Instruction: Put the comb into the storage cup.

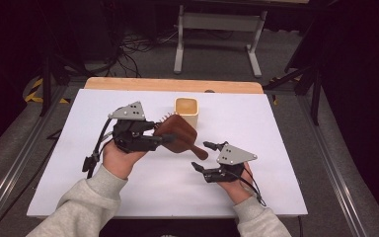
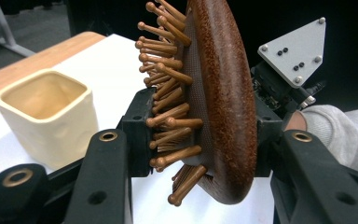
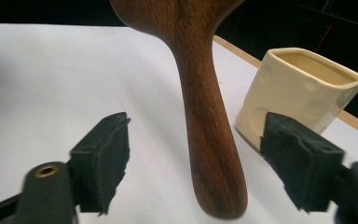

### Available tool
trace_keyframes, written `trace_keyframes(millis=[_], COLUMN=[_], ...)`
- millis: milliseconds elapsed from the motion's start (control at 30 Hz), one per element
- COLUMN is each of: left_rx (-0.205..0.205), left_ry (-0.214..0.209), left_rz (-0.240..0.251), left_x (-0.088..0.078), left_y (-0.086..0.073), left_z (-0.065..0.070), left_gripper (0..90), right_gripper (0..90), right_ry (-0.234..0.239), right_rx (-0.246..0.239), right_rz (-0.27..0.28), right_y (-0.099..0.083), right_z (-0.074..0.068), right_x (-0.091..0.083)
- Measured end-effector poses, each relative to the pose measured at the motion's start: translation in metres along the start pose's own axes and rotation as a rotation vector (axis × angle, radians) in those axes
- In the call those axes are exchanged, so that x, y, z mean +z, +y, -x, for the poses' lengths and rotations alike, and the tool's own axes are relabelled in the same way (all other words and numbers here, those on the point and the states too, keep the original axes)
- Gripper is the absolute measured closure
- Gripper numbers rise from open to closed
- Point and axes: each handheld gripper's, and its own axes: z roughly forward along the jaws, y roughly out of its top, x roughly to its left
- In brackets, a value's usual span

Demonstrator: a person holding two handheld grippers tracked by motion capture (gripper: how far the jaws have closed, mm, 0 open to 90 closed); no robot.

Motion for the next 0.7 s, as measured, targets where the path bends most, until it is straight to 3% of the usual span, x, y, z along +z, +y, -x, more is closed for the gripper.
trace_keyframes(millis=[200, 700], left_rx=[0.011, 0.059], left_ry=[0.028, 0.094], left_rz=[0.0, 0.004], left_x=[-0.007, -0.023], left_y=[0.011, 0.045], left_z=[-0.003, -0.007], left_gripper=[55.5, 55.5], right_gripper=[6.3, 1.0], right_ry=[0.0, -0.022], right_rx=[0.047, 0.113], right_rz=[0.009, 0.028], right_y=[-0.001, -0.007], right_z=[0.007, 0.017], right_x=[-0.004, -0.018])
